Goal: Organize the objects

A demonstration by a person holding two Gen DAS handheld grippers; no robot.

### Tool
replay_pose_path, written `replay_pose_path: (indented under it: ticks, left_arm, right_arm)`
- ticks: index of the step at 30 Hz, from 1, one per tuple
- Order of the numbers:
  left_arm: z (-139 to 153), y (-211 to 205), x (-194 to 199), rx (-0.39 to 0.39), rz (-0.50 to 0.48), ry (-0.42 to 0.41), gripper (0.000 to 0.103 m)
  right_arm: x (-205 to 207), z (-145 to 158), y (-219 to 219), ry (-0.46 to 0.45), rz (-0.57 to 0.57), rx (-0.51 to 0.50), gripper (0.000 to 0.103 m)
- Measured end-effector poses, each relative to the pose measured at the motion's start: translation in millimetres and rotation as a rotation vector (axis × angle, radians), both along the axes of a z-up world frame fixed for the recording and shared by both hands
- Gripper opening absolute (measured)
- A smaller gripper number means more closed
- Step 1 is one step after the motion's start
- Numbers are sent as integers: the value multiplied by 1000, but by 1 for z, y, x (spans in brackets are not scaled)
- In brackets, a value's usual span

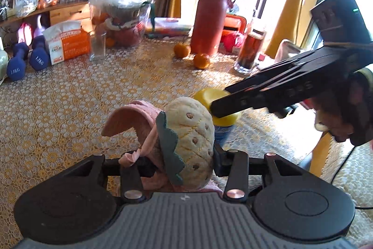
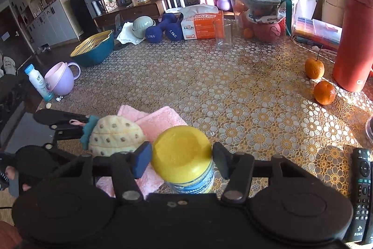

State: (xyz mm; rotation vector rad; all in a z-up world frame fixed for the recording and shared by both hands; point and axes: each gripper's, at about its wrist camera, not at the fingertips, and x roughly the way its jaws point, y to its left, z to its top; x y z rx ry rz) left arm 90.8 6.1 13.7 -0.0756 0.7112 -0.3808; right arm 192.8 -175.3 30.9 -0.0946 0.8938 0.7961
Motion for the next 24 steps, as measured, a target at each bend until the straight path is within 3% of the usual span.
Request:
replay_pose_path:
  ticks: [3, 4, 7, 12, 16, 22, 24]
  left_arm:
    - [12, -10, -8, -74, -24, -7, 43]
    - [13, -15, -7, -84, -32, -5, 43]
    - [3, -31, 1, -37, -30, -5, 43]
    - [-30, -25, 20, -37, 7, 93, 43]
    - [-56, -13, 28, 24, 59, 146, 43]
    - [-61, 9, 27, 3, 90, 158, 43]
    - [-60, 9, 25, -1, 91, 158, 43]
  right_arm:
    - [2, 0, -6, 31, -24, 49, 48]
    - [3, 0, -7, 40, -41, 59, 37]
    - [5, 0, -10, 50, -64, 67, 37]
    - [3, 1, -11, 30, -66, 50, 39]
    - [4, 5, -10, 13, -48, 28, 39]
    - [3, 11, 4, -40, 38, -63, 49]
    - [0, 15, 10, -68, 84, -79, 68]
